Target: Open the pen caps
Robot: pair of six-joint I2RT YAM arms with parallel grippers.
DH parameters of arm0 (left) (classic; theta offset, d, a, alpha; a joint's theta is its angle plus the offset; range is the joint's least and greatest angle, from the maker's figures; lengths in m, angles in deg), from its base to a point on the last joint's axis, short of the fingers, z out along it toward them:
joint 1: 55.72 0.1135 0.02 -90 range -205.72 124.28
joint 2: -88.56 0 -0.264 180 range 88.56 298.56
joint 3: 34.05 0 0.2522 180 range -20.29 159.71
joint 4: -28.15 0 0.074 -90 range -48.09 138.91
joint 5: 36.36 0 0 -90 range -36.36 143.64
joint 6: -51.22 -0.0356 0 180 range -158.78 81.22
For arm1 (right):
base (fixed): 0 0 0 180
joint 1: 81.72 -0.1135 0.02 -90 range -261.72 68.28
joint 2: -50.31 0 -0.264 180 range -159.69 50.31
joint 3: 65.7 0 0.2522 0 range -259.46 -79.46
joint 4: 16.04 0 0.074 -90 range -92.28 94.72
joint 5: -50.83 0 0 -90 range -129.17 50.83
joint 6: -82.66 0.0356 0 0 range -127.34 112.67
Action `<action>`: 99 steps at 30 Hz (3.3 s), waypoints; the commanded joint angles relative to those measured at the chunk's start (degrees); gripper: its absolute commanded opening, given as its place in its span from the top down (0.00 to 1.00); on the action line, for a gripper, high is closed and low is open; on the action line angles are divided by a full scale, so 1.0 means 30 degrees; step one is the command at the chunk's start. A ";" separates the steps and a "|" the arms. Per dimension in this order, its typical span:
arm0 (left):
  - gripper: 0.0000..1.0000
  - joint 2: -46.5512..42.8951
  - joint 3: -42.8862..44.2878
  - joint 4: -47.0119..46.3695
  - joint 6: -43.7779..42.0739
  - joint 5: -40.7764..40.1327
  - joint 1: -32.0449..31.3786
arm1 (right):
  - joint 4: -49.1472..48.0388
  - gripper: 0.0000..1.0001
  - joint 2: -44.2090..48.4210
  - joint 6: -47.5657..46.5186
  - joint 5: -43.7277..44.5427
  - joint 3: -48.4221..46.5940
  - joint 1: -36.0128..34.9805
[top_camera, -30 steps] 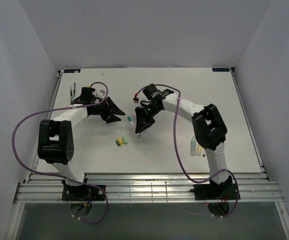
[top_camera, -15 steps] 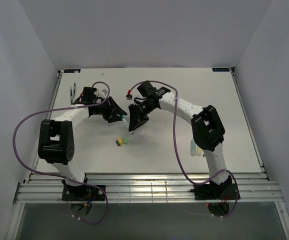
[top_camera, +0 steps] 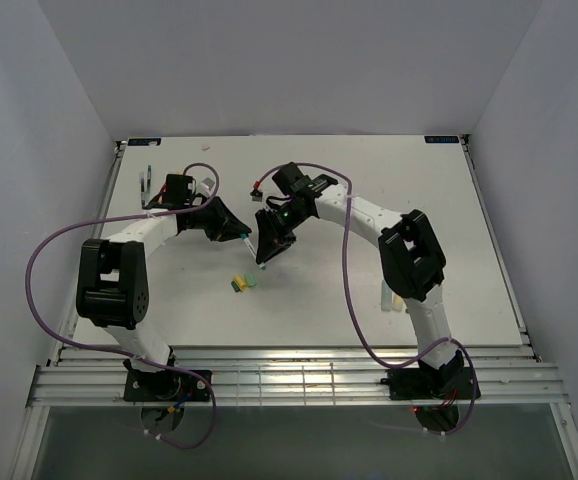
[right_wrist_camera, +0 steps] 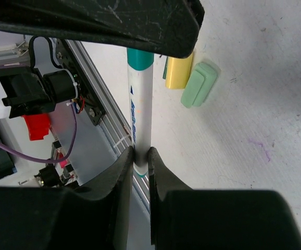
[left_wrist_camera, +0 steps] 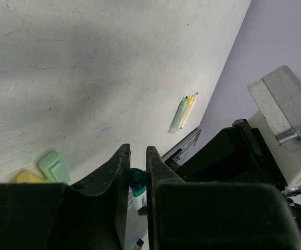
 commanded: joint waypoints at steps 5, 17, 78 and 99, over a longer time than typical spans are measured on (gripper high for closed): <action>0.67 -0.0988 -0.0401 -0.0328 -0.0117 0.0544 -0.0124 | -0.0233 0.92 -0.0418 0.0479 0.0040 -0.1335 -0.0056; 0.89 -0.1134 -0.0489 -0.0328 -0.0146 0.0543 -0.0154 | -0.0292 0.88 -0.0125 0.0334 -0.0282 -0.0778 -0.0056; 1.00 -0.7081 -0.7109 0.2044 -0.2812 -0.2035 0.1194 | -0.1759 0.92 1.4637 0.2445 1.1283 1.4772 1.1161; 0.89 -0.5383 -0.8867 0.2046 -0.2227 -0.3031 0.1194 | -0.0702 0.92 1.7482 0.0949 1.3017 1.9788 1.5967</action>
